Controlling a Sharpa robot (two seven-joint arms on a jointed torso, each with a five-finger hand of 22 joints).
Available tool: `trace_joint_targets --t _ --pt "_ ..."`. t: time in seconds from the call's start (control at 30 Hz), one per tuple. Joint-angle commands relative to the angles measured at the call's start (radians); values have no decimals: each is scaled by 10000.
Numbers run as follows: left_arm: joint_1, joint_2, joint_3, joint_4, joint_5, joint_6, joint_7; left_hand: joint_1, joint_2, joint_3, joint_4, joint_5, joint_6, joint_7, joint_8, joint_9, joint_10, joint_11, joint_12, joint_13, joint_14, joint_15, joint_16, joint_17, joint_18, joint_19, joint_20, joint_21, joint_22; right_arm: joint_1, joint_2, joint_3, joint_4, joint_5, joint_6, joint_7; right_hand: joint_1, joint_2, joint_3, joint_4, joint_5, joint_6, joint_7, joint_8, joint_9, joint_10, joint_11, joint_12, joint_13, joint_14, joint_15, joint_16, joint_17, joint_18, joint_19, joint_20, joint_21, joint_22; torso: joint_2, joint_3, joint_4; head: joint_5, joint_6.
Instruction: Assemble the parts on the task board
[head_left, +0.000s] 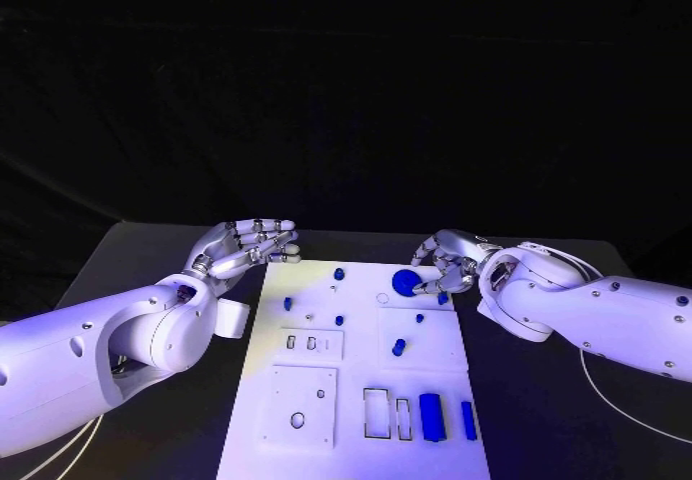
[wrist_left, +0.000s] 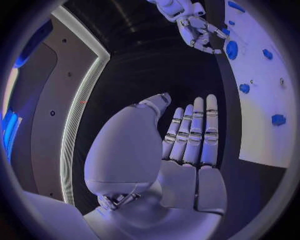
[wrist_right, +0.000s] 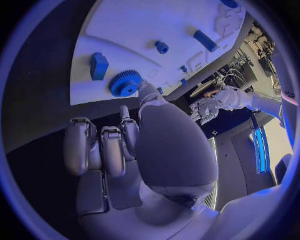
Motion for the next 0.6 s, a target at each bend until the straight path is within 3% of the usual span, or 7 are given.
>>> trace_joint_targets --t 0.03,0.6 --pt "9 26 6 14 34 212 55 -80 47 68 -12 -50 -18 290 -65 -11 15 57 -82 10 2 50 -45 27 96 -63 38 50 -14 -2 124 2 -179 402 568 -143 -15 151 -67 -7 36 -54 -26 83 23 114 -14 168 317 802 44 70 1333 -191 78 17 65 390 -2 -29 1 -1 -51" --pt "10 -9 6 39 34 213 44 -80 47 68 -12 -50 -18 290 -65 -11 15 57 -82 10 2 50 -45 27 96 -63 38 50 -14 -133 631 -4 -795 524 634 -143 -84 397 54 -11 33 108 -50 294 75 385 -24 703 903 829 46 128 1498 -227 179 28 189 579 0 -35 5 31 -164"
